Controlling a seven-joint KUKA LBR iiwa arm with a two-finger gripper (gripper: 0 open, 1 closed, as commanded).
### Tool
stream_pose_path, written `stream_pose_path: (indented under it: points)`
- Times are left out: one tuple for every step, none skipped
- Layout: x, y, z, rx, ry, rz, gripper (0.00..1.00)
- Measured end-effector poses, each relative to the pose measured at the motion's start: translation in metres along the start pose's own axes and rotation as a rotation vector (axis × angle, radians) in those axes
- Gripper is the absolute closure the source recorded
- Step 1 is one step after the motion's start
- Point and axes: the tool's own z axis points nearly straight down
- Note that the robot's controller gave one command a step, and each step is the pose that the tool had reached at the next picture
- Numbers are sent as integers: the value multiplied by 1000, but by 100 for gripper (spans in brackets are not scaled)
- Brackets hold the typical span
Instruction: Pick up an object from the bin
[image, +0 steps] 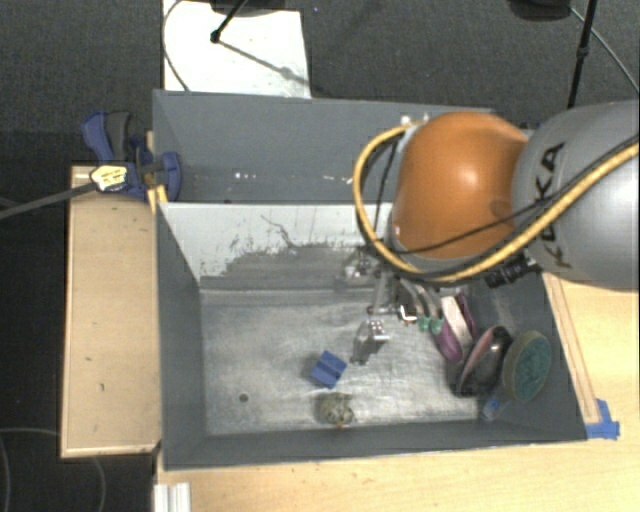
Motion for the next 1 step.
stream_pose_path:
  points:
    - [12,22,158,-2,-3,-395,0]
